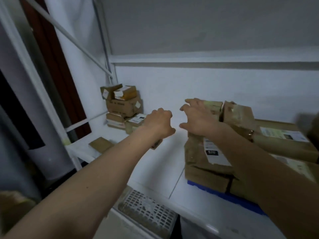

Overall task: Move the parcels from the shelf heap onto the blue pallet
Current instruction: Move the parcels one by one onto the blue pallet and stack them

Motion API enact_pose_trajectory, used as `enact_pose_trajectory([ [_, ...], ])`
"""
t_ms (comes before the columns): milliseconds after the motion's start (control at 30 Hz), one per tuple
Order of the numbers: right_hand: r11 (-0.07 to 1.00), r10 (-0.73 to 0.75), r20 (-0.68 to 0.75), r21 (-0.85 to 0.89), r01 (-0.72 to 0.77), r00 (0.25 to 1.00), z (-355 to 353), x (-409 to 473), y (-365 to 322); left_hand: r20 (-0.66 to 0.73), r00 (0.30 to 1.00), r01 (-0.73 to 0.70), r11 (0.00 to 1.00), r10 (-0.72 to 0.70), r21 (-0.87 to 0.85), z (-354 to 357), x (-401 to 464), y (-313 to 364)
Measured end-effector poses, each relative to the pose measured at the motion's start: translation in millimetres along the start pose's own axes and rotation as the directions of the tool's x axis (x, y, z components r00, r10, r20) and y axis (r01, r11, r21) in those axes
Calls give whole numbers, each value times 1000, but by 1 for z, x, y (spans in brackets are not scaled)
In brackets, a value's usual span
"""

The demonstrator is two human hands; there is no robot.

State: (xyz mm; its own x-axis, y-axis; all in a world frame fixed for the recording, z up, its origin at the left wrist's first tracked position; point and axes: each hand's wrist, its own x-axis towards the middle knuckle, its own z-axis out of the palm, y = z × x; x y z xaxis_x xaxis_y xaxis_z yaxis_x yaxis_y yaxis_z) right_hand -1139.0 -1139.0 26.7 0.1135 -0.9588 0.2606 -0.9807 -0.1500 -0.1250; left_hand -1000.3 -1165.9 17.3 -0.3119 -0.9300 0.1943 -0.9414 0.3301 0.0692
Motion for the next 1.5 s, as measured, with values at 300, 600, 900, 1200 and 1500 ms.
enact_pose_trajectory([
  [300,999,-22,129,30,18,991,60,57,-137,105,992,82,995,-76,-49,-7,-23,-154],
  [600,994,57,256,71,-78,965,131,95,-222,212,972,121,989,-101,-84,20,-31,-272],
  [900,986,104,341,91,-143,934,177,145,-230,268,962,100,976,-46,-192,59,10,-317],
  [1200,941,218,352,173,-293,910,246,240,-190,330,944,91,963,-2,-255,92,112,-349],
  [1500,908,287,285,225,-355,915,306,325,-136,425,905,214,899,-36,-381,160,229,-350],
])
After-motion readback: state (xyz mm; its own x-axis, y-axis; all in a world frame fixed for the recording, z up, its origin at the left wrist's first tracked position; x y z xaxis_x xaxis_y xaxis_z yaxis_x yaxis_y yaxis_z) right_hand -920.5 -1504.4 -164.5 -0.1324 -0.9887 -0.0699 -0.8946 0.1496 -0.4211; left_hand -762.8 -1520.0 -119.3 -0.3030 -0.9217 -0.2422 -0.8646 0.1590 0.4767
